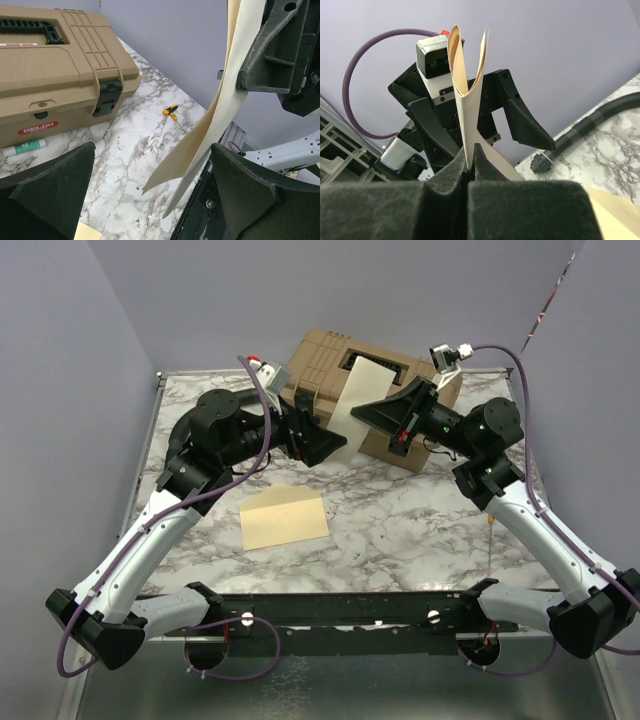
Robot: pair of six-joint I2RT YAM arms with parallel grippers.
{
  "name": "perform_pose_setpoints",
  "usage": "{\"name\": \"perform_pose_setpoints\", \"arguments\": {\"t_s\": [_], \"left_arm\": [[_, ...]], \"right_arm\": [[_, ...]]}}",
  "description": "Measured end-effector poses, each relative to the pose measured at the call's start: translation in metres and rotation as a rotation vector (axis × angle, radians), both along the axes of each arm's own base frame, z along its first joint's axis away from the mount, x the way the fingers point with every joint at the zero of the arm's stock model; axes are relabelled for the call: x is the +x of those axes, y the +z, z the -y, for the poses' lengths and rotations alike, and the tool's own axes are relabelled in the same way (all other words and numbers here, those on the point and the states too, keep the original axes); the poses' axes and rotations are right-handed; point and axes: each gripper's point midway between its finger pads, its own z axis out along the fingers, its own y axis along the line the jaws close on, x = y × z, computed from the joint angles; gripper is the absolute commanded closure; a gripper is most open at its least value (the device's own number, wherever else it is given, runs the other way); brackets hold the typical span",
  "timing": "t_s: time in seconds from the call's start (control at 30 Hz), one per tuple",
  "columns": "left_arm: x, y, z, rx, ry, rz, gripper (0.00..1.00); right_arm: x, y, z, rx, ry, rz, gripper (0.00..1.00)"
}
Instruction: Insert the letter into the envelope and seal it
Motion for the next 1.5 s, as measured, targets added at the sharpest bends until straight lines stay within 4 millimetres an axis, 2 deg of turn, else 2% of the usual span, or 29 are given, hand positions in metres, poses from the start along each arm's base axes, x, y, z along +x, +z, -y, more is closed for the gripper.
{"name": "perform_pose_setpoints", "arguments": {"t_s": [0.07,0.13,0.4,0.5,0.63,0.67,0.7,0.77,0.8,0.9,0.97,1.0,1.1,1.13,1.2,1.27,1.3,1.43,1.5], "left_arm": [[0.0,0.001,0.0,-0.001,-0.002,0.002,0.02],[-0.003,0.004,0.002,-0.011,-0.025,0.011,0.09],[-0.038,0.029,0.011,-0.081,-0.218,0.077,0.51],[-0.048,0.034,0.012,-0.092,-0.264,0.095,0.63],[-0.055,0.035,0.011,-0.096,-0.29,0.099,0.92],[-0.056,0.035,0.011,-0.097,-0.294,0.099,0.99],[-0.057,0.035,0.011,-0.098,-0.298,0.1,1.0],[-0.059,0.035,0.01,-0.1,-0.304,0.102,1.0],[-0.06,0.034,0.01,-0.101,-0.306,0.103,1.0],[-0.062,0.032,0.009,-0.099,-0.31,0.1,1.0],[-0.063,0.03,0.009,-0.098,-0.312,0.098,1.0],[-0.064,0.03,0.008,-0.098,-0.313,0.098,1.0],[-0.066,0.03,0.007,-0.1,-0.313,0.102,1.0],[-0.067,0.031,0.006,-0.102,-0.313,0.105,0.92],[-0.069,0.033,0.005,-0.105,-0.312,0.112,0.48],[-0.071,0.037,0.003,-0.112,-0.311,0.121,0.29],[-0.072,0.038,0.003,-0.117,-0.31,0.113,0.24],[-0.067,0.047,0.003,-0.158,-0.274,0.092,0.23],[-0.061,0.058,0.002,-0.217,-0.238,0.086,0.29]], "right_arm": [[0.001,0.0,-0.002,0.005,0.016,-0.013,1.0],[0.001,0.001,-0.005,0.011,0.036,-0.023,1.0],[-0.008,0.007,-0.01,0.049,0.131,-0.033,0.99],[-0.014,0.013,-0.01,0.07,0.165,-0.015,0.99],[-0.021,0.018,-0.009,0.084,0.192,0.007,1.0],[-0.022,0.019,-0.009,0.085,0.196,0.011,0.99],[-0.023,0.02,-0.009,0.086,0.199,0.015,0.92],[-0.025,0.021,-0.008,0.085,0.202,0.022,0.67],[-0.025,0.02,-0.008,0.084,0.203,0.023,0.6],[-0.024,0.021,-0.008,0.072,0.195,0.031,0.55],[-0.024,0.026,-0.008,0.07,0.186,0.038,0.58],[-0.024,0.03,-0.007,0.075,0.18,0.047,0.64],[-0.024,0.038,-0.005,0.085,0.162,0.072,0.93],[-0.024,0.04,-0.004,0.09,0.155,0.075,0.99],[-0.023,0.042,-0.003,0.095,0.144,0.079,1.0],[-0.02,0.044,-0.003,0.104,0.128,0.078,1.0],[-0.018,0.045,-0.002,0.111,0.118,0.078,1.0],[-0.01,0.057,0.003,0.165,0.055,0.094,1.0],[-0.006,0.067,0.007,0.206,0.02,0.116,1.0]]}}
